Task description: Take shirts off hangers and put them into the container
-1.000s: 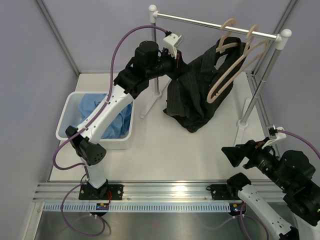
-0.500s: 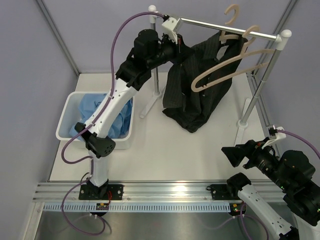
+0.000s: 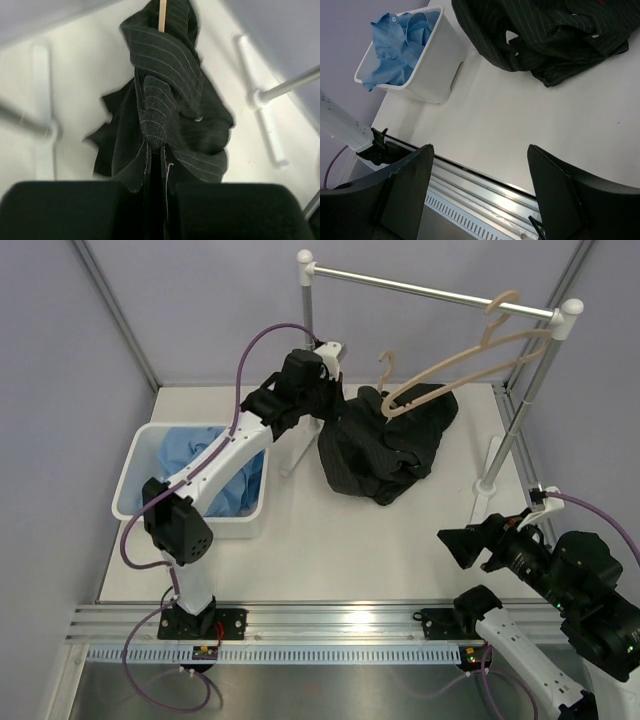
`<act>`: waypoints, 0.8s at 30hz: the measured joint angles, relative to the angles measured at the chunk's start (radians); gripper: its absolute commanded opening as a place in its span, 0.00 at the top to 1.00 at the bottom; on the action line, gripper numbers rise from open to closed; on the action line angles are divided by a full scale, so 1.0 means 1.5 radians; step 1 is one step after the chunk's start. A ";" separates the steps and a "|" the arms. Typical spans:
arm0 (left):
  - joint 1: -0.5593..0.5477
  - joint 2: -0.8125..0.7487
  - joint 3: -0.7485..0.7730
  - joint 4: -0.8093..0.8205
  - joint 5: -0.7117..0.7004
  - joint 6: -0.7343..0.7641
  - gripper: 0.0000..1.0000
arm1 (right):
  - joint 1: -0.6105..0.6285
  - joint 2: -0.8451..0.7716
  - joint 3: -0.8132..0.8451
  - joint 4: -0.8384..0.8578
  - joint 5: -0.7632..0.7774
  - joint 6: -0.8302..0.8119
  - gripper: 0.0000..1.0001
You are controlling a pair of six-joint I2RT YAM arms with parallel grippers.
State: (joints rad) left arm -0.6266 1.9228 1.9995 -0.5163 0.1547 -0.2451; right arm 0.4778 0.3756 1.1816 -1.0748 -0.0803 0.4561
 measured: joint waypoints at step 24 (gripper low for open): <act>-0.117 -0.900 -0.629 -0.137 -0.061 -0.177 1.00 | 0.042 0.283 0.022 0.264 -0.129 0.020 0.21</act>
State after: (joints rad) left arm -0.8017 0.5728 1.0557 -0.7219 0.0631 -0.5102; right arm 0.5411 0.7998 1.2140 -0.6781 -0.2745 0.4854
